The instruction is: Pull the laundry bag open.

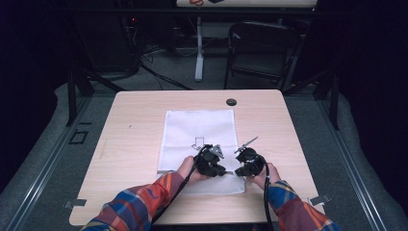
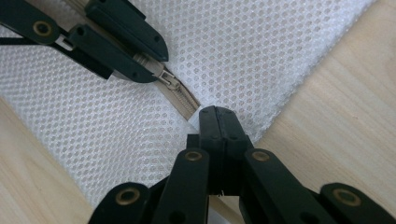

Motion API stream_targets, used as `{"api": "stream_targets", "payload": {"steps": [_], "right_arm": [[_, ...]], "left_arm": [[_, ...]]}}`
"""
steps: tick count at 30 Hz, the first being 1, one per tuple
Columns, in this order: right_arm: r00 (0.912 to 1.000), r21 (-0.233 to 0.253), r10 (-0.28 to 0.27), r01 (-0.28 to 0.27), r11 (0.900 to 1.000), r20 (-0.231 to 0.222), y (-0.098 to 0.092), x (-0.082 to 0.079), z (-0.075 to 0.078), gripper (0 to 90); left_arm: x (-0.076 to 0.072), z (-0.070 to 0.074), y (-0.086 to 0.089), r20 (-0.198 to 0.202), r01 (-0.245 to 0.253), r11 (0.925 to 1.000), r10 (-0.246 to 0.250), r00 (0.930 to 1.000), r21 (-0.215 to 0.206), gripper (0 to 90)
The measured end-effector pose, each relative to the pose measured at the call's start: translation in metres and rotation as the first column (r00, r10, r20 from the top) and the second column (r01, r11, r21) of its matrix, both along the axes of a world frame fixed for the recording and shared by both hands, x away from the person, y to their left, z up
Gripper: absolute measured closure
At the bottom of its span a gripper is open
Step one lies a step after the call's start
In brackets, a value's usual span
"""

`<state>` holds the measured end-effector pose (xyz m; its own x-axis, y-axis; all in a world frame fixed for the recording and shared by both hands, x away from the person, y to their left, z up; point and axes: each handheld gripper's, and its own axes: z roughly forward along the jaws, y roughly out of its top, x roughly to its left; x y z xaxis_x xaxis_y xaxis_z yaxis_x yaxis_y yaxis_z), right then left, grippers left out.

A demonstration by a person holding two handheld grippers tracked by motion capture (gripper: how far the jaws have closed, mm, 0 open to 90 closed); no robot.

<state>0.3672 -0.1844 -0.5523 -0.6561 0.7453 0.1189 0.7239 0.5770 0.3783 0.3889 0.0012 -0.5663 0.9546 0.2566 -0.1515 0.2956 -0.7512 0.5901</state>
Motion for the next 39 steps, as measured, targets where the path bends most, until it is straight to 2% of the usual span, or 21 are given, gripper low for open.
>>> {"api": "stream_targets", "payload": {"steps": [2,3,4,5,6,8,11,13,14,18,19,22,25,29,30,35,36,39], "right_arm": [[0.9998,-0.007,0.018,-0.018,1.000,0.005,0.001,0.001,0.001,90.0],[0.9992,0.015,0.037,-0.037,0.999,0.014,0.000,0.001,0.001,90.0],[0.9994,0.052,0.015,-0.017,0.998,0.031,-0.001,0.001,0.002,90.0],[0.9983,0.070,0.026,-0.029,0.997,0.051,-0.002,0.002,0.005,90.0],[0.9976,0.102,0.008,-0.015,0.995,0.069,-0.001,0.001,0.006,90.0],[0.9971,0.123,-0.006,-0.004,0.992,0.076,0.004,0.001,0.006,90.0],[0.9986,0.083,0.018,-0.022,0.996,0.051,0.008,0.003,0.002,90.0],[0.9990,0.079,0.019,-0.022,0.997,0.040,0.010,0.003,-0.001,90.0],[0.9990,0.094,0.015,-0.019,0.995,0.042,0.011,0.003,-0.003,90.0],[0.9992,0.091,0.010,-0.014,0.996,0.040,0.012,0.003,-0.005,90.0],[0.9983,0.076,0.036,-0.039,0.996,0.046,0.010,0.004,-0.005,90.0],[0.9966,0.062,0.061,-0.065,0.996,0.055,0.011,0.003,-0.005,90.0],[0.9952,0.047,0.070,-0.074,0.996,0.068,0.013,0.001,-0.005,90.0],[0.9966,0.059,0.059,-0.062,0.996,0.058,0.012,0.001,-0.005,90.0],[0.9966,0.065,0.059,-0.063,0.996,0.057,0.013,0.001,-0.005,90.0],[0.9958,0.038,0.069,-0.071,0.997,0.060,0.013,0.001,-0.004,90.0],[0.9959,0.040,0.068,-0.070,0.997,0.061,0.013,0.001,-0.005,90.0],[0.9955,0.037,0.072,-0.074,0.997,0.062,0.014,0.001,-0.004,90.0]], "left_arm": [[0.000,-0.001,0.000,-0.004,-0.002,0.9999,0.002,1.0000,-0.011,81.6],[0.001,-0.001,0.001,-0.006,-0.005,1.0000,0.005,1.0000,-0.006,81.6],[0.000,-0.001,0.000,-0.006,-0.005,1.0000,0.005,1.0000,-0.006,81.6],[0.000,-0.001,0.000,-0.005,-0.006,1.0000,0.006,1.0000,-0.007,81.5],[0.000,-0.001,0.001,-0.009,-0.010,0.9999,0.010,0.9999,-0.009,81.6],[0.000,-0.002,0.001,-0.014,-0.013,0.9998,0.012,0.9998,-0.015,81.5],[0.000,-0.002,0.002,-0.015,-0.017,0.9997,0.016,0.9998,-0.019,81.5],[0.000,-0.002,0.002,-0.014,-0.017,0.9996,0.017,0.9998,-0.020,81.5],[0.000,-0.002,0.002,-0.014,-0.018,0.9996,0.017,0.9998,-0.020,81.4],[-0.002,-0.002,0.001,-0.005,-0.019,0.9997,0.019,0.9998,-0.016,81.5],[-0.002,-0.002,0.001,0.002,-0.021,0.9997,0.021,0.9998,-0.009,81.5],[-0.005,-0.001,0.000,0.022,-0.019,0.9998,0.019,0.9996,0.001,81.6],[-0.005,-0.001,0.000,0.021,-0.019,0.9998,0.019,0.9996,0.000,81.7],[-0.005,0.000,0.002,0.017,-0.015,0.9999,0.015,0.9998,0.004,81.7],[-0.005,-0.001,0.002,0.015,-0.016,0.9999,0.016,0.9998,-0.006,81.7],[-0.004,0.001,0.007,0.013,-0.021,0.9998,0.021,0.9997,0.006,81.7],[-0.004,0.000,0.008,0.006,-0.020,0.9998,0.020,0.9998,-0.003,81.7],[-0.004,0.001,0.009,0.007,-0.019,0.9998,0.019,0.9998,0.009,81.7]]}}
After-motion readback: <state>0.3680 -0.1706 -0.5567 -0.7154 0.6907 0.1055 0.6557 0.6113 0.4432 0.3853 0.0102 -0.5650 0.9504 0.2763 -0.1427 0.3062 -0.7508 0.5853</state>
